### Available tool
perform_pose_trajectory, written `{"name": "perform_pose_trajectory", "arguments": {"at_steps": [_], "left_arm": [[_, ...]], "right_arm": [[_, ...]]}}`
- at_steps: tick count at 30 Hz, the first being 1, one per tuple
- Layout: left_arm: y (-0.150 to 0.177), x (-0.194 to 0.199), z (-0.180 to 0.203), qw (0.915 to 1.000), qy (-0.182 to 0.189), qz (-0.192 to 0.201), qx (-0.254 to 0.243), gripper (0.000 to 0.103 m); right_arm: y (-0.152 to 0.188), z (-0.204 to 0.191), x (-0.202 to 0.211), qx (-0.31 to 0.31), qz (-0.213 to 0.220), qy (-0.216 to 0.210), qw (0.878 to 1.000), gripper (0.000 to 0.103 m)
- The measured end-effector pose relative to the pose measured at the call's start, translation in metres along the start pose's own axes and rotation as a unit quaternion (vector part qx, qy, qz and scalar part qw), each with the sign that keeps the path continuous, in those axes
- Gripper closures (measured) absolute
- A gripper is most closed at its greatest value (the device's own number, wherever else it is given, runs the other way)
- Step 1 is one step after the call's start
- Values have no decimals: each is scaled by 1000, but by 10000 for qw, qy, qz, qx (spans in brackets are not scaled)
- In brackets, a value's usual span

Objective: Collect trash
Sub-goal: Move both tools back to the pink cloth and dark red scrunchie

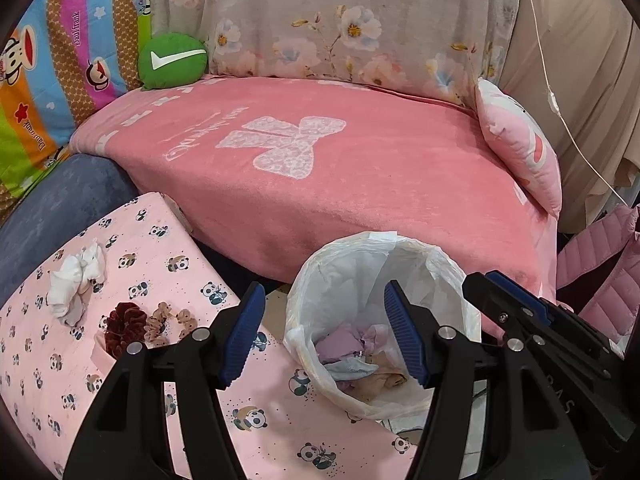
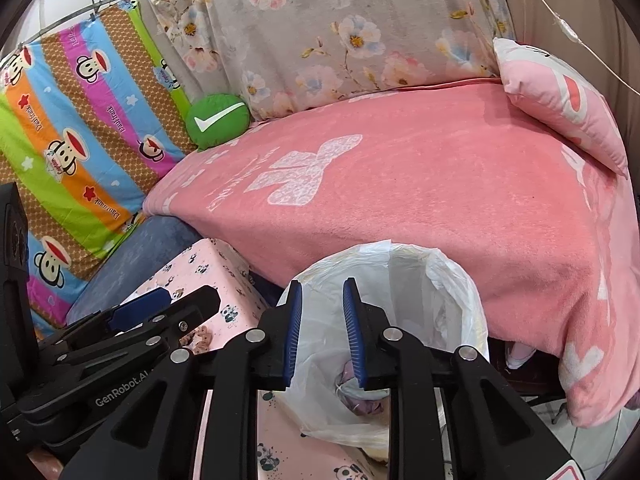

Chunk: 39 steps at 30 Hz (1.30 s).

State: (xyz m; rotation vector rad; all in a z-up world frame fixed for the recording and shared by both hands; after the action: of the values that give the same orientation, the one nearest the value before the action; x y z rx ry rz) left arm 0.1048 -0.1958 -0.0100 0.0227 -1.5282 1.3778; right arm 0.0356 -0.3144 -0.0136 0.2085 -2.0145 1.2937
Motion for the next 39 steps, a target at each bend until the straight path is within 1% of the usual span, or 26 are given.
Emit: {"name": "perform_pose_trajectory", "arguments": {"at_steps": [13,17,18,26,39], "left_arm": [[10,13,-30,9995,-166,49,269,44],[14,17,-42,9990,-231,57,366,44],[16,18,-46,9988,-256,57,404,44],[30,25,-83,9961,-449,30,755,43],[62,30,-151,9872,-861,-126,1337,42]], "right_arm": [[10,-33,1,282,-80,-99,9995,79],[13,-43,1,368,-84,-120,9992,72],[14,-46,1,393,-86,-127,9991,71],[24,-75,-1,619,-157,-225,9977,70],[47,-125,-14,997,-386,-412,9934,70]]}}
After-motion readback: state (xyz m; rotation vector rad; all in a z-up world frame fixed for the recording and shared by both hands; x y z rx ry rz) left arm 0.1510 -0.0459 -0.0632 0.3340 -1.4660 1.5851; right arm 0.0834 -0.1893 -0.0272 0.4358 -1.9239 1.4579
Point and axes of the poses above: each gripper's, at about its wrist camera, not at the fingertips, and x roughly against the way its jaws point, z to its right, y to its underside, the point moved 7 cm from there along -x, roughly the way its jaws point, and after that the axes turned 8 degrees about y, right-handed, at the moved point
